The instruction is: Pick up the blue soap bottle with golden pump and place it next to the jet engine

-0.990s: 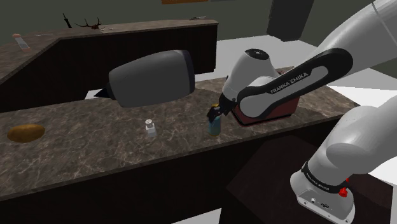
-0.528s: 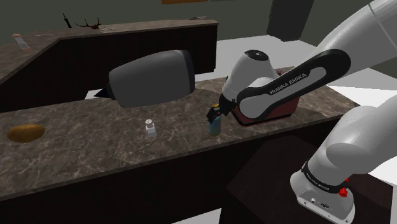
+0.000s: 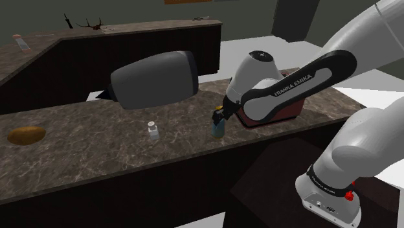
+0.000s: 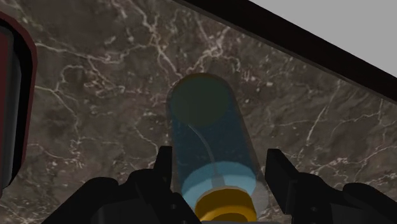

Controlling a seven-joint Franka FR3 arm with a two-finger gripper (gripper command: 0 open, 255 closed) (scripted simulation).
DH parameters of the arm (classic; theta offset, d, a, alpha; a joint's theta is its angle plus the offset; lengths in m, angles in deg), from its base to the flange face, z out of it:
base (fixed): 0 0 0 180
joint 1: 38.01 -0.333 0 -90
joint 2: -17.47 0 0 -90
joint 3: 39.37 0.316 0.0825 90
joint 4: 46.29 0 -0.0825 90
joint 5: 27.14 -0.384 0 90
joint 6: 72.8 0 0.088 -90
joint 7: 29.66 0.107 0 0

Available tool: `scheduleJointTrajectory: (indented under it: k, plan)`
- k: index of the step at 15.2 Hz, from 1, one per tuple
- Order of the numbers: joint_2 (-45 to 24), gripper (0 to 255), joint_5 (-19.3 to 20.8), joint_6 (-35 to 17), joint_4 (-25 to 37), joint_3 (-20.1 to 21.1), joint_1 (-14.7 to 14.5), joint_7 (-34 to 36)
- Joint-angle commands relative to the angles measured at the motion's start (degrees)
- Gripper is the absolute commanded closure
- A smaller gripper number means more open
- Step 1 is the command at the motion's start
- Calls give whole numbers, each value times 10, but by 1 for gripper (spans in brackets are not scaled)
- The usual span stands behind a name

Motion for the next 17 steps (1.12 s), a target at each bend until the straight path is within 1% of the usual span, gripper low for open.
scheduleJointTrajectory:
  k: [1,2,17]
  plan:
    - [0,255,0,0,0,0,0,0]
    - [0,255,0,0,0,0,0,0]
    - [98,255,7,155,57,-22,-2,-1]
